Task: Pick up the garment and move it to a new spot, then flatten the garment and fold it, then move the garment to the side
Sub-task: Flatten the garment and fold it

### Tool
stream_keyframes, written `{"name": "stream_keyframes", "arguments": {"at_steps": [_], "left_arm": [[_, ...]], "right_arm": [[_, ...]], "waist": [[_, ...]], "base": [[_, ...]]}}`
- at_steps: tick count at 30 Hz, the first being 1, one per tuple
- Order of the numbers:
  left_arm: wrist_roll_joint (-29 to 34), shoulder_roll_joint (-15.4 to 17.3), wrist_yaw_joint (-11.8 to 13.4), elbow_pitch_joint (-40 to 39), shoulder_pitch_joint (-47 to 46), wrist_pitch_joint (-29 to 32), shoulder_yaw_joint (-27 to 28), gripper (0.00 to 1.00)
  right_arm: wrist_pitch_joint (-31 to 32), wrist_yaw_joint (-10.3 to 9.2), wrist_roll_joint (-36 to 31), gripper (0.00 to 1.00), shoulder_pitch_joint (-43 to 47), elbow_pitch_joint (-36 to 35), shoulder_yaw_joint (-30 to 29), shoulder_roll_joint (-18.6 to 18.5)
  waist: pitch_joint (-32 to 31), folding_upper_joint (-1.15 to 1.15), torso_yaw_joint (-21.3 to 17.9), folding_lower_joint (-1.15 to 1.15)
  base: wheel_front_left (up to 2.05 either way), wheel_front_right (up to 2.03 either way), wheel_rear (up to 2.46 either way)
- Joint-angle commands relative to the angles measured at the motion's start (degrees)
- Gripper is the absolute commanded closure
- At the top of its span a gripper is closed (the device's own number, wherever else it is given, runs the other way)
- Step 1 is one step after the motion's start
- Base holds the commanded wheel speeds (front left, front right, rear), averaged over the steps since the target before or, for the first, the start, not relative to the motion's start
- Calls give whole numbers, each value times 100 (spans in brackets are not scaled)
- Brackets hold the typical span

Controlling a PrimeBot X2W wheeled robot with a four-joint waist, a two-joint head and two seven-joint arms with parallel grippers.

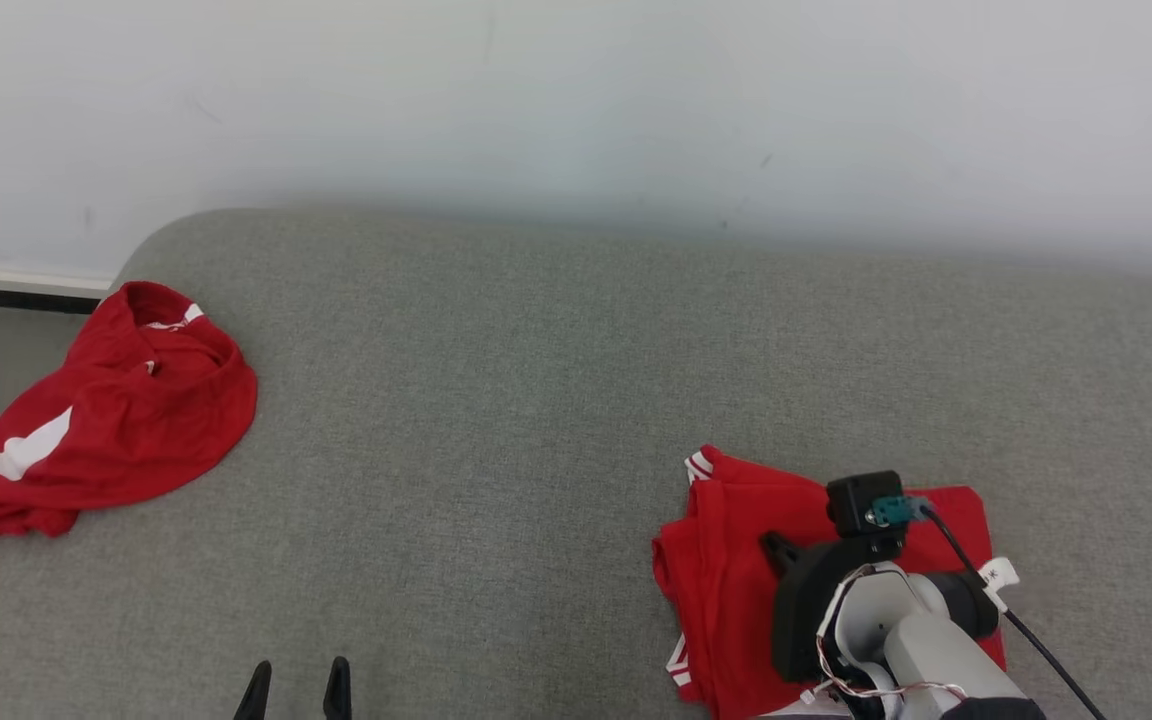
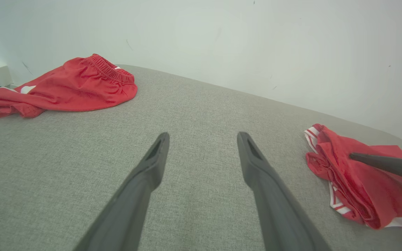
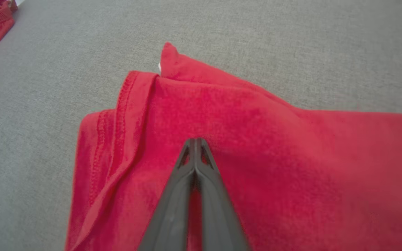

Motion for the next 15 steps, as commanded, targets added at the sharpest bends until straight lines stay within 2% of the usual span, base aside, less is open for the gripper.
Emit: {"name": "stream_keyframes", "arguments": {"at_steps": [1,15], "left_arm": [[-18,6,4,-24,-86,-17,-23,0],[0,-82,4,7,-249,-17,-145,0]], "right_arm": [[3,-15,106,100,-178,106,103,1],[-178,-15,670,100,-1194,998,800,2]], "waist": [[136,0,119,0],[503,0,549,0]], "base": [[0,0,0],[0,0,0]]}}
